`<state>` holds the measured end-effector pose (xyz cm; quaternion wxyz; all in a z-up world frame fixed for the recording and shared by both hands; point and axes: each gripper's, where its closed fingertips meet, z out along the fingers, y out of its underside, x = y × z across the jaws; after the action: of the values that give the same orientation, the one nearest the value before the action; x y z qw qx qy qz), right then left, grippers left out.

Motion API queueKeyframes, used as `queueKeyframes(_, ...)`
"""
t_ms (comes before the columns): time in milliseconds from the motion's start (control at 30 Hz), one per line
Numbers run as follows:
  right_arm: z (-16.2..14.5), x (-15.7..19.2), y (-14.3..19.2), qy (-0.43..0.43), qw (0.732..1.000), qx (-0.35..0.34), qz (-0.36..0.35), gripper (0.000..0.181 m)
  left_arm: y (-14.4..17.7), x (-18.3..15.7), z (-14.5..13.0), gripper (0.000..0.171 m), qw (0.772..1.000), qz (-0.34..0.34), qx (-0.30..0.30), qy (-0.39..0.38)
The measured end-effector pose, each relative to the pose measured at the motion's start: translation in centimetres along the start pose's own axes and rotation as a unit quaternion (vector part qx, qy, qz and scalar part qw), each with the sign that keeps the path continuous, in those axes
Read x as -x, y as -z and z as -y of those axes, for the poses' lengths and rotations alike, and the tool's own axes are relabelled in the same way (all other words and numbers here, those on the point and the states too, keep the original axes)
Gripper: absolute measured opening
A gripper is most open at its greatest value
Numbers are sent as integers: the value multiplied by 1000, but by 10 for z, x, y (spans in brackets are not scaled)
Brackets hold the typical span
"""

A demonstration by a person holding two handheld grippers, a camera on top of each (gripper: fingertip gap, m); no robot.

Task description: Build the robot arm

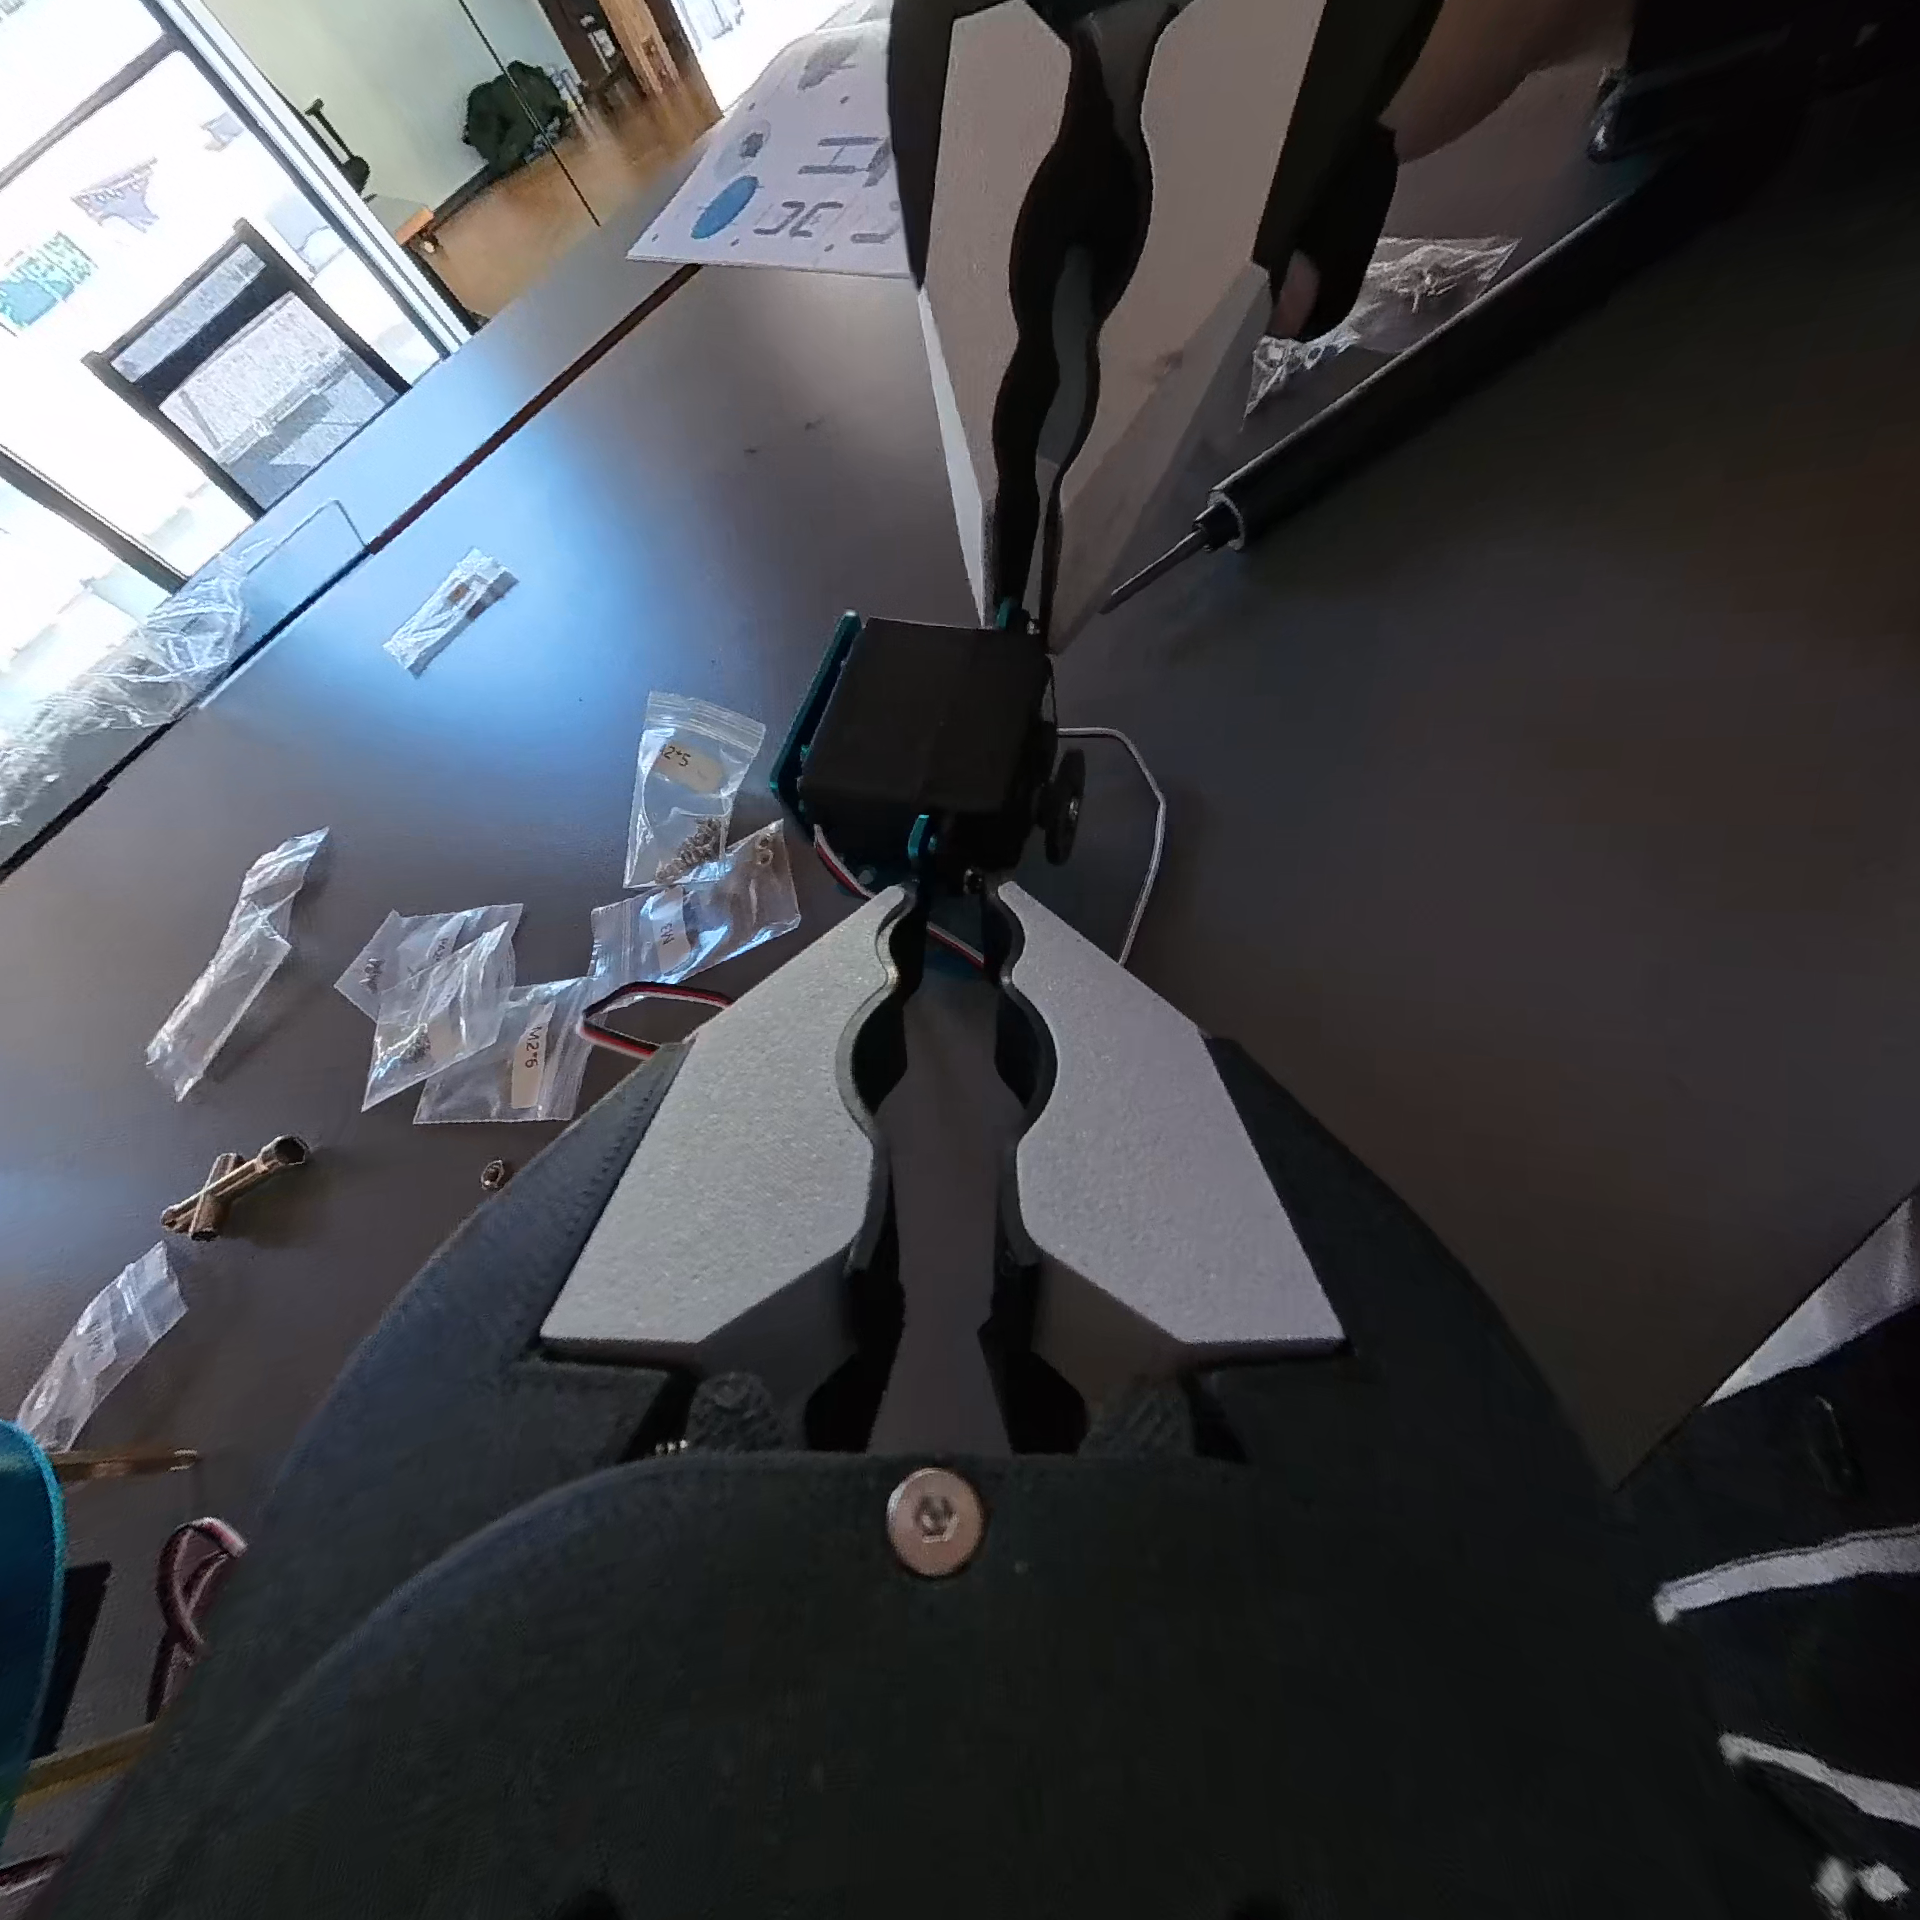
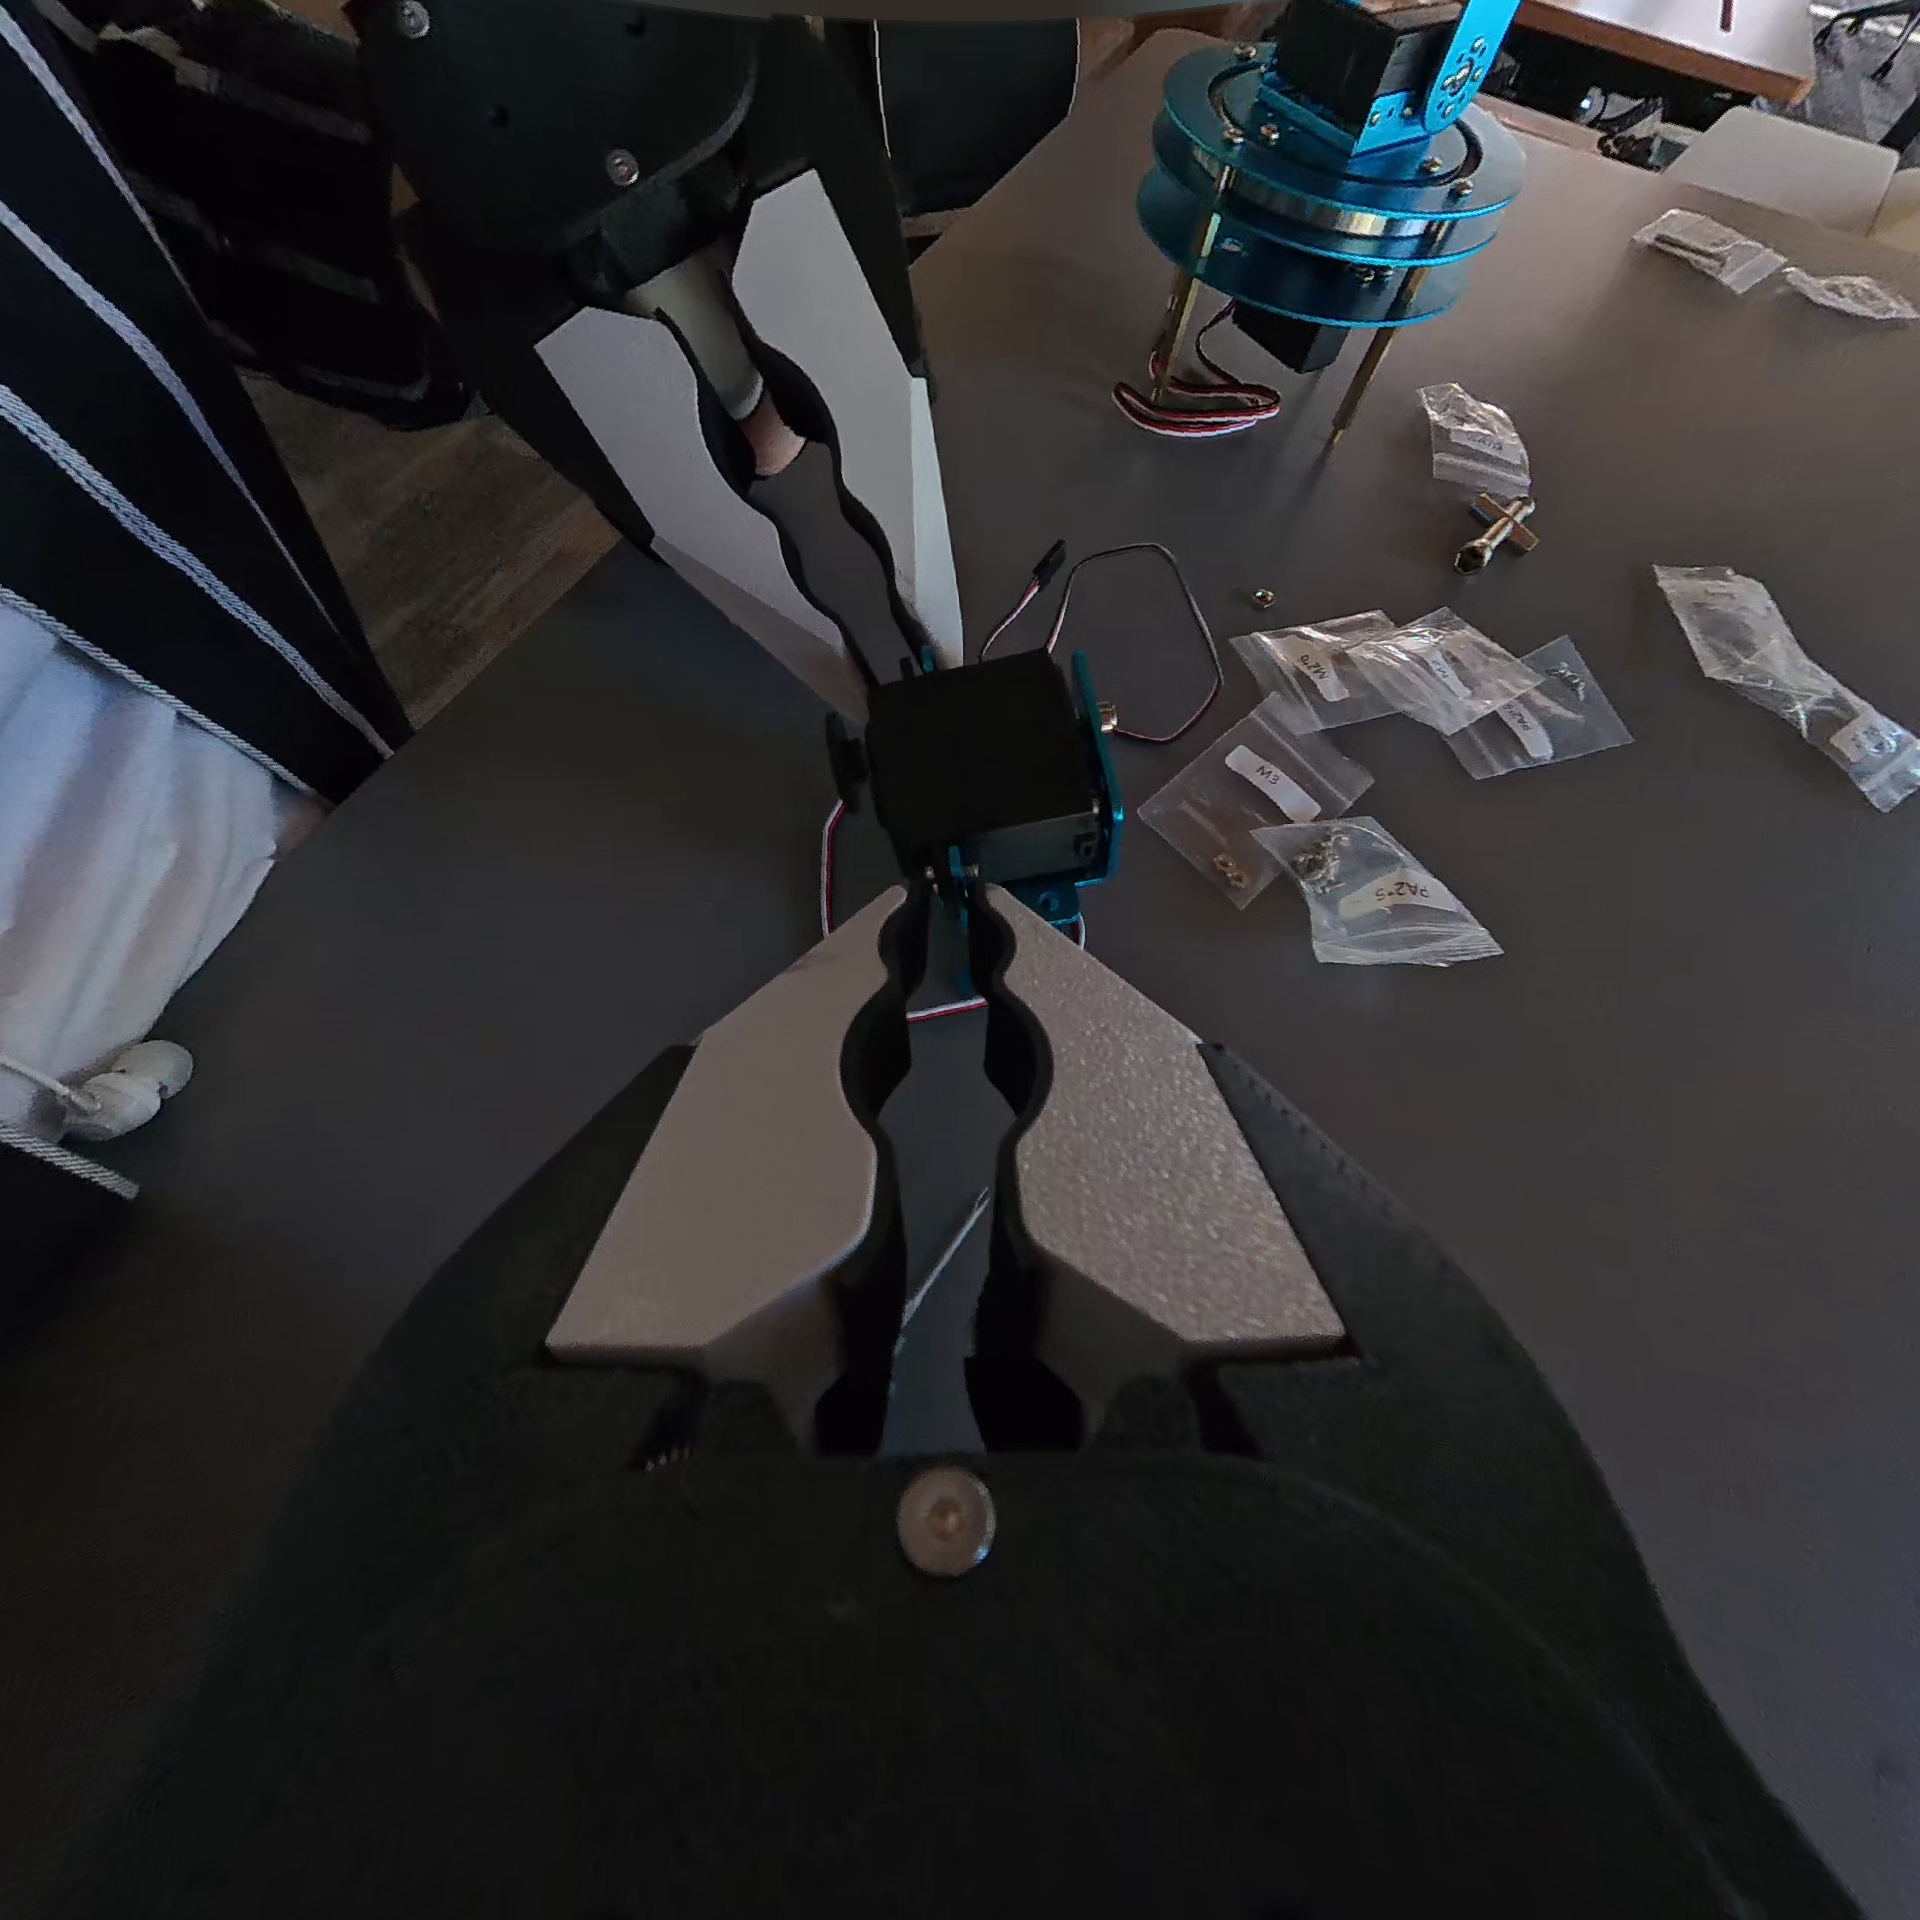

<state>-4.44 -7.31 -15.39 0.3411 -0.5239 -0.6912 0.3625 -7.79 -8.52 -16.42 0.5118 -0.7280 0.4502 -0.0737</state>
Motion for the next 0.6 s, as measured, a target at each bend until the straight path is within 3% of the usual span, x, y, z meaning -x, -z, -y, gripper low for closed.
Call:
queueKeyframes(267, 0, 3, 1, -4, 1000, 0, 19, 6, 3, -3, 4, 8, 999, -24, -15, -28)
queueKeyframes(600, -3, 1, 4, -2, 1000, 5, 21, 7, -1, -9, 5, 7, 999, -50, -14, -12)
